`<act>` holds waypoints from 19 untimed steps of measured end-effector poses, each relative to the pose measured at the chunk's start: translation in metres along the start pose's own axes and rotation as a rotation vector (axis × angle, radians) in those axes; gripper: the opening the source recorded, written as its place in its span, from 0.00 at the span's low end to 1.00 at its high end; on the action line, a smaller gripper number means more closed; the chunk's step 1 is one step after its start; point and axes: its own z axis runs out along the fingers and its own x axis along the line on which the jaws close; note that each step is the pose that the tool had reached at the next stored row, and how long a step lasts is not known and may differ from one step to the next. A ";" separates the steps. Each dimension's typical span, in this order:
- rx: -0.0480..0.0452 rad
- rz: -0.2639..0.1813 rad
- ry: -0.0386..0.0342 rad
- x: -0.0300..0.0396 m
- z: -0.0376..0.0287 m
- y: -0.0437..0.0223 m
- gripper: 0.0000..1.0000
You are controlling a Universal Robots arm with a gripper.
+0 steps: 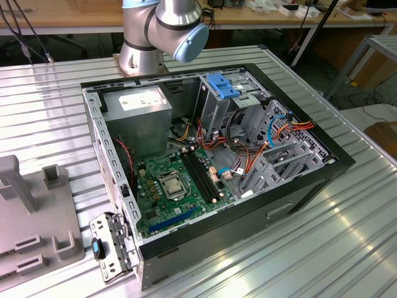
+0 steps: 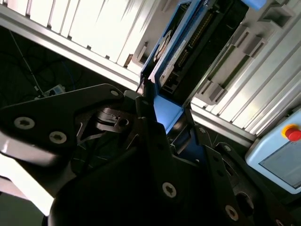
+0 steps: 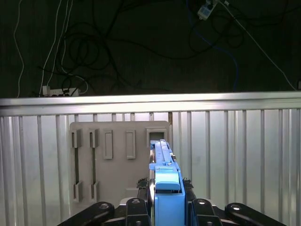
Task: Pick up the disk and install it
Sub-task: 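Pick up the disk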
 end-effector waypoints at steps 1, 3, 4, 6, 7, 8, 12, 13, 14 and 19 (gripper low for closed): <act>0.0001 0.000 0.0000 0.0000 -0.0006 0.0000 0.37; 0.0000 0.000 0.0000 0.0000 -0.0034 -0.0001 0.37; 0.0001 0.000 -0.0001 -0.0001 -0.0041 -0.0001 0.37; 0.0000 0.000 0.0000 -0.0001 -0.0052 -0.0002 0.37; 0.0000 0.000 0.0000 -0.0001 -0.0059 -0.0002 0.37; 0.0000 0.000 -0.0001 -0.0001 -0.0064 -0.0002 0.37; 0.0001 0.000 0.0000 -0.0001 -0.0093 -0.0003 0.37; 0.0000 0.000 -0.0001 -0.0001 -0.0099 -0.0004 0.37; 0.0001 0.000 0.0000 -0.0001 -0.0104 -0.0004 0.37; 0.0000 0.000 0.0000 -0.0002 -0.0152 -0.0006 0.37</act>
